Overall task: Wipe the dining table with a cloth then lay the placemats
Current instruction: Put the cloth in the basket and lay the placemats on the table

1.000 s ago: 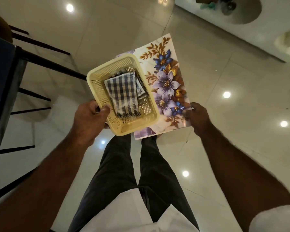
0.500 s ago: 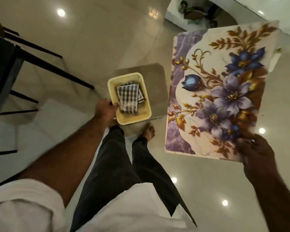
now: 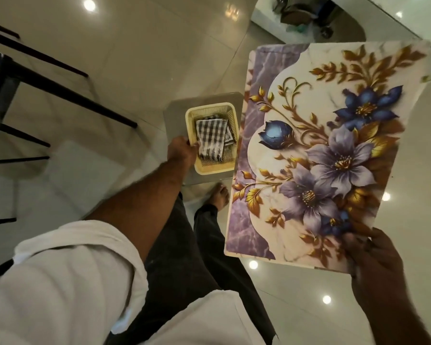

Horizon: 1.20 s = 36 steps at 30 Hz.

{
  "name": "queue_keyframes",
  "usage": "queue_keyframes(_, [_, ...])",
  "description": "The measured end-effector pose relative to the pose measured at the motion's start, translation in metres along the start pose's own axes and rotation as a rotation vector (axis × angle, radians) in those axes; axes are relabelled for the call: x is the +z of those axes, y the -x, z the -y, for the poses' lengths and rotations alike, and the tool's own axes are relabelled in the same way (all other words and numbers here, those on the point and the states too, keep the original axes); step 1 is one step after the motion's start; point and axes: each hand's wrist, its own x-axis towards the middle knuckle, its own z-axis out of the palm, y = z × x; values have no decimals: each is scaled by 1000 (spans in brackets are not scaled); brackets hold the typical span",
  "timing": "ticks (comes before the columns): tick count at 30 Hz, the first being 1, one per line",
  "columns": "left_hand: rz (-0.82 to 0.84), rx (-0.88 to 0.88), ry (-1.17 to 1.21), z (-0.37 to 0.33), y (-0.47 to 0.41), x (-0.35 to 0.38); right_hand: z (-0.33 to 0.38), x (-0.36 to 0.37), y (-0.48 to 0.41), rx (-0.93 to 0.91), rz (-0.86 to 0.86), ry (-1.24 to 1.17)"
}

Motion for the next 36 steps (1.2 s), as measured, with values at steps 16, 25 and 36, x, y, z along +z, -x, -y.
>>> queue_keyframes(16, [243,144,792,-2,177,-149,91,125,-6,-210,397,-49])
queue_keyframes(25, [-99,289,798,36,262,-276,188,227,43,-406,721,11])
queue_keyframes(36, [-465,93,859,209,311,-393,209,392,199,-692,978,262])
